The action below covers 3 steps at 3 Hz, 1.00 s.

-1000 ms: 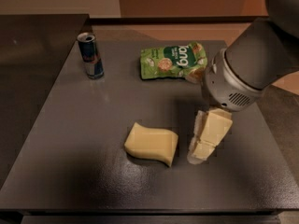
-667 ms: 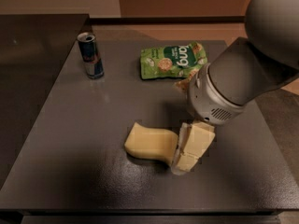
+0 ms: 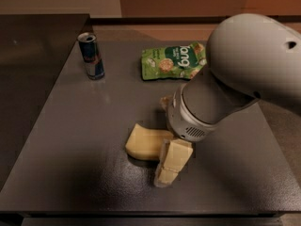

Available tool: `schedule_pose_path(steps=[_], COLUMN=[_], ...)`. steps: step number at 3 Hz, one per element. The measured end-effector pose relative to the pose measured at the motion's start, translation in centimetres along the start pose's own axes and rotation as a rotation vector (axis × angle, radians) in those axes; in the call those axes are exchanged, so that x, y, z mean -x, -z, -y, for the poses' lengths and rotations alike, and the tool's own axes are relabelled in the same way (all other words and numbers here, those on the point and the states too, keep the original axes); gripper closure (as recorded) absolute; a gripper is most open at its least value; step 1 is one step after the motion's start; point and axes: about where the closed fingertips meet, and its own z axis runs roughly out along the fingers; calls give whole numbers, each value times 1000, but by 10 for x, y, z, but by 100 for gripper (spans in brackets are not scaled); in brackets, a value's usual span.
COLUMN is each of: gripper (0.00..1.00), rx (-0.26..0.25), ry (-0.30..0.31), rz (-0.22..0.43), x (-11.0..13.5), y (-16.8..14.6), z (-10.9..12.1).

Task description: Pick sponge

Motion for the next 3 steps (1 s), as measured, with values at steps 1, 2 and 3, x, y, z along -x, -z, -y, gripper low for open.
schedule_pose_path(steps=[1, 2, 3], gripper=[0, 17, 40], rx=[15, 30, 41], ry=[-8, -17, -20], rz=[-23, -33, -39], x=[-2, 0, 5], y=[-13, -17, -13], z=[-3, -5, -3])
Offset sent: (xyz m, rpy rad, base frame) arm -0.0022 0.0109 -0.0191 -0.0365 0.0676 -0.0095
